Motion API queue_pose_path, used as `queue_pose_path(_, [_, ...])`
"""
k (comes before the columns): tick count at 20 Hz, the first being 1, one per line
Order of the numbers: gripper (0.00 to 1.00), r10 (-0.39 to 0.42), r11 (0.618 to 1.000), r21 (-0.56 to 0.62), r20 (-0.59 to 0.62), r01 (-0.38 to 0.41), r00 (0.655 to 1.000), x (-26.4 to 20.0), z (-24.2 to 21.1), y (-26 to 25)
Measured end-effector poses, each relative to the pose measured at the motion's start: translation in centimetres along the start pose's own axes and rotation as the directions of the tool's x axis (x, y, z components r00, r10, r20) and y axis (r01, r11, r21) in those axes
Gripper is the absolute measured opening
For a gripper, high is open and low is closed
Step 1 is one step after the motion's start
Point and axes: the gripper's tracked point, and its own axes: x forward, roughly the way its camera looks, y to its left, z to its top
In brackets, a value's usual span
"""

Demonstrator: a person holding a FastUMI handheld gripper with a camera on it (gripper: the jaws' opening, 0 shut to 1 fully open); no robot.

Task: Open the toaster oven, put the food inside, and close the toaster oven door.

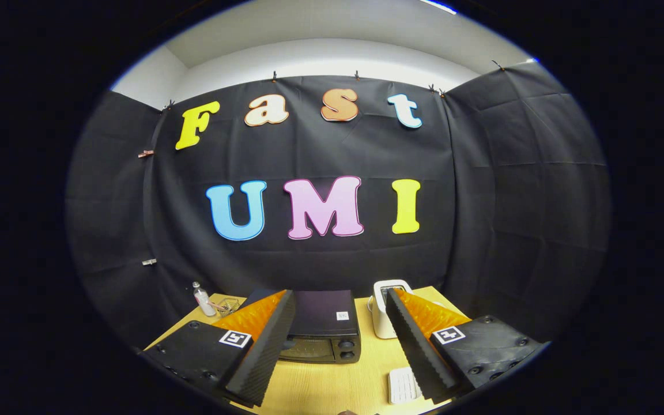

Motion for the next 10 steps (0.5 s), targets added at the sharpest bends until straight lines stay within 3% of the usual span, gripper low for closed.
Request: queue_pose_path(10, [0.98, -0.014, 1.0, 0.019, -0.043, 0.015, 0.999, 1.6, -1.8, -1.2])
